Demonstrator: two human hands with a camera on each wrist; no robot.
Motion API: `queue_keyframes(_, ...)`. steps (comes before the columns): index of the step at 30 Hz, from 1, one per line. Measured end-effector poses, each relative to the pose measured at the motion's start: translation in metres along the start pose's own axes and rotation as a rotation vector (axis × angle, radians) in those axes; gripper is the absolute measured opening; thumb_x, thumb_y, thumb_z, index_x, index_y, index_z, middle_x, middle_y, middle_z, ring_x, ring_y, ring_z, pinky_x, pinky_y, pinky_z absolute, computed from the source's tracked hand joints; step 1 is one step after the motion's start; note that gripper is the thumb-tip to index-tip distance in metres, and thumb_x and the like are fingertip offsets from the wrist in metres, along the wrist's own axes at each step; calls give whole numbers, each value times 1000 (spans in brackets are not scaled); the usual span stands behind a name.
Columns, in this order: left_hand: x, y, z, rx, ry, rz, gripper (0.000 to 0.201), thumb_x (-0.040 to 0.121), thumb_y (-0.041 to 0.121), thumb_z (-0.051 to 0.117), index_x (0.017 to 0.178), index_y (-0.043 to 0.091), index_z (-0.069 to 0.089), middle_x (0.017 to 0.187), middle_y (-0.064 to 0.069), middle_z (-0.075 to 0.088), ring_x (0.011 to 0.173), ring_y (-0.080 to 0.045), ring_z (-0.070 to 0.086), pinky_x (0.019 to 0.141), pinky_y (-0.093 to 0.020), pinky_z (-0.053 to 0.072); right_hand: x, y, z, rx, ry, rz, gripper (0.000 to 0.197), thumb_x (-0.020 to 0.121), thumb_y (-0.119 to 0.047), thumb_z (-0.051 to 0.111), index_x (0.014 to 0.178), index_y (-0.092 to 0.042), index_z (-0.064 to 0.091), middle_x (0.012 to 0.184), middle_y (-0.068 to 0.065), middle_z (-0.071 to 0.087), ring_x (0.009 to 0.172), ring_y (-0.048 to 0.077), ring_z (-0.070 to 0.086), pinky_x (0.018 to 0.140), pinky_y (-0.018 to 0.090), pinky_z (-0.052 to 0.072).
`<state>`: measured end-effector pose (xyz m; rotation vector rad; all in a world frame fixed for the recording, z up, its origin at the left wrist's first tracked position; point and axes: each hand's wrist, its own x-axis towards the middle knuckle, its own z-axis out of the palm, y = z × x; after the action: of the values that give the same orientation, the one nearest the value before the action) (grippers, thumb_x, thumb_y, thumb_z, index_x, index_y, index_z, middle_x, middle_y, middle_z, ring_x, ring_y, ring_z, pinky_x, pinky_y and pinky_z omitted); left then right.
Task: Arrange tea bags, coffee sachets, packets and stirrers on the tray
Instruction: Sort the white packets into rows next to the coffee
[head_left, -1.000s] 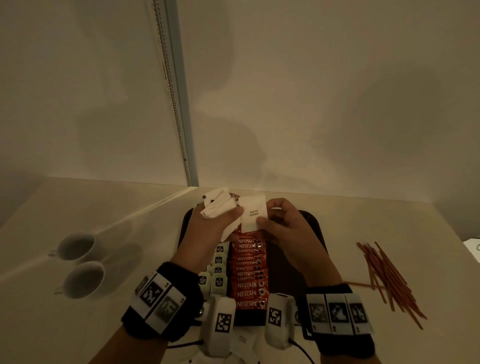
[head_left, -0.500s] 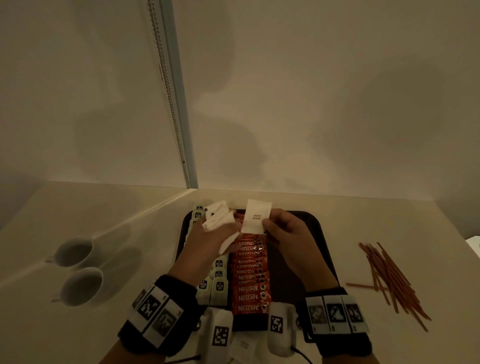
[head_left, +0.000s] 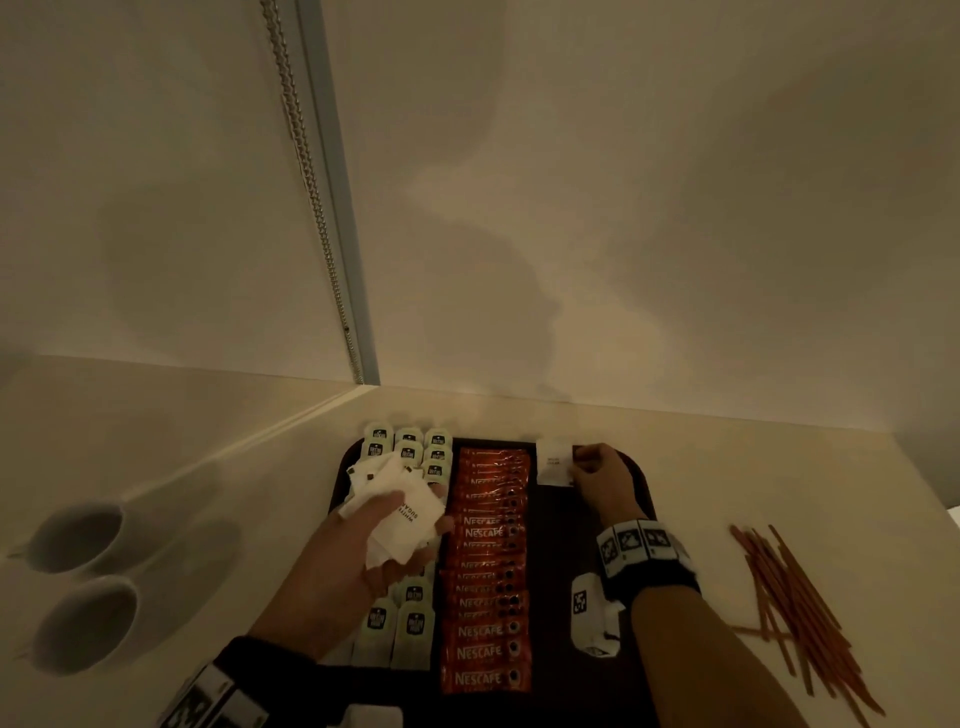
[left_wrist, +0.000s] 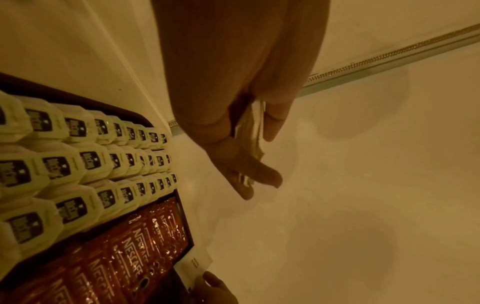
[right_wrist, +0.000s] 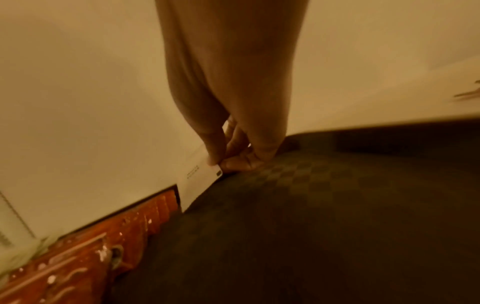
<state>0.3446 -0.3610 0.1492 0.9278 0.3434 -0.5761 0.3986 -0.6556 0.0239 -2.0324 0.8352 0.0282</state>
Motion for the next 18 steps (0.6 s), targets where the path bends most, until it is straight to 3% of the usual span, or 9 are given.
queue_keyframes(4, 3, 2, -4, -89, 19, -33, 26, 94, 10, 42, 115, 14, 57, 107, -24, 68, 89, -43, 67, 56, -34, 59, 6, -3, 8, -28, 21, 0, 25, 86, -6, 63, 110, -3, 55, 104, 10, 61, 89, 18, 54, 78, 27, 44)
queue_keyframes(10, 4, 2, -4, -212, 16, -43, 27, 95, 12, 38, 114, 14, 57, 108, -28, 64, 79, -43, 69, 51, -33, 58, 6, -6, 13, -26, 82, -12, 25, 86, -3, 62, 109, 1, 54, 104, 15, 62, 88, 18, 52, 74, 24, 40)
queue_keyframes(15, 8, 4, 0, -155, 24, 3, 22, 97, 8, 38, 108, 13, 57, 87, -21, 72, 75, -38, 71, 55, -35, 60, 6, -7, 16, -30, 102, -5, 25, 85, -3, 62, 108, 1, 54, 104, 18, 63, 95, 26, 59, 73, 26, 41)
queue_keyframes(18, 10, 5, 2, -58, 6, 36, 23, 96, 7, 41, 107, 16, 58, 90, -17, 73, 77, -32, 72, 53, -31, 58, -2, -18, 12, 24, 134, -51, 28, 87, -13, 64, 110, 0, 53, 101, 15, 62, 93, 25, 58, 74, 28, 43)
